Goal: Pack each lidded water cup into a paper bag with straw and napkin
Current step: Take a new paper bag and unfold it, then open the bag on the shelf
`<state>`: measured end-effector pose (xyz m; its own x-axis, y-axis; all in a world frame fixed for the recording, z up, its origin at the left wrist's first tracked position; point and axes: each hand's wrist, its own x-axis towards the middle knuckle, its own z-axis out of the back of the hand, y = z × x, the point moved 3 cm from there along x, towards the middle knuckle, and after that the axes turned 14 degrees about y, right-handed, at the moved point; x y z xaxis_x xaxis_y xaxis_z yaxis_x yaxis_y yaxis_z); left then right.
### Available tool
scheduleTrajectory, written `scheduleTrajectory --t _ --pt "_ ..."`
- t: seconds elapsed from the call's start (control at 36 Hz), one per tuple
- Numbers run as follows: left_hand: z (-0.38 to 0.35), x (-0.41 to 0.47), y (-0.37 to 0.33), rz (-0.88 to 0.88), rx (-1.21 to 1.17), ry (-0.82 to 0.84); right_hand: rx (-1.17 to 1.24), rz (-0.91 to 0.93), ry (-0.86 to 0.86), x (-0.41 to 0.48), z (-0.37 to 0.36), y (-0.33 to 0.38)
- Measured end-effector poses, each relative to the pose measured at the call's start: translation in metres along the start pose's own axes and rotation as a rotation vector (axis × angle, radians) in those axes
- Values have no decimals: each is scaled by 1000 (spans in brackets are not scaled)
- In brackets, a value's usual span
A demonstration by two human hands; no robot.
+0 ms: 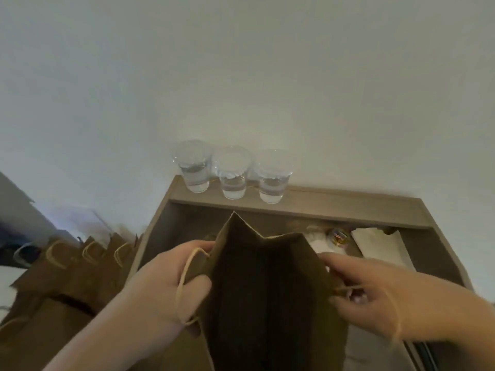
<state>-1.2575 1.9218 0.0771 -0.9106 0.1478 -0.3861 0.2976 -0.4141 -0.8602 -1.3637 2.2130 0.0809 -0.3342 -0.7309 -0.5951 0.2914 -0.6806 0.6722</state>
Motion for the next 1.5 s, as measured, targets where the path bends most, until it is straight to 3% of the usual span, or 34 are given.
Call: scheduleTrajectory --t 0.06,0.11,0.19,0.25,0.31,0.39,0.61,0.72,0.92,1.03,1.31,1.5 --pt "4 -9 4 48 41 -13 -49 62 148 -3 21 16" --pt "8 -20 10 87 105 -91 -28 206 142 -3 48 32" --pt "8 -33 16 124 126 -180 61 298 -241 29 100 46" --pt "6 -37 21 150 75 -188 61 164 -600 67 129 51" --pt "6 -39 24 171 25 -203 -12 -17 -746 108 148 51" --pt "7 -40 26 176 -22 -231 -105 -187 -669 157 156 43" --pt "12 -41 36 205 -120 -253 -131 -317 -613 180 164 40" --pt "11 -29 31 256 -236 -185 -144 -295 -583 136 157 55" --pt "-7 12 13 185 -148 -155 -364 -130 -676 -4 111 133" --pt "-27 43 3 155 -140 -95 -392 -137 -584 -43 64 148" --pt "-96 83 -10 78 -203 211 -567 -457 -201 6 -4 23" --pt "-118 83 -16 21 -75 201 -597 -614 -13 60 -45 -46"
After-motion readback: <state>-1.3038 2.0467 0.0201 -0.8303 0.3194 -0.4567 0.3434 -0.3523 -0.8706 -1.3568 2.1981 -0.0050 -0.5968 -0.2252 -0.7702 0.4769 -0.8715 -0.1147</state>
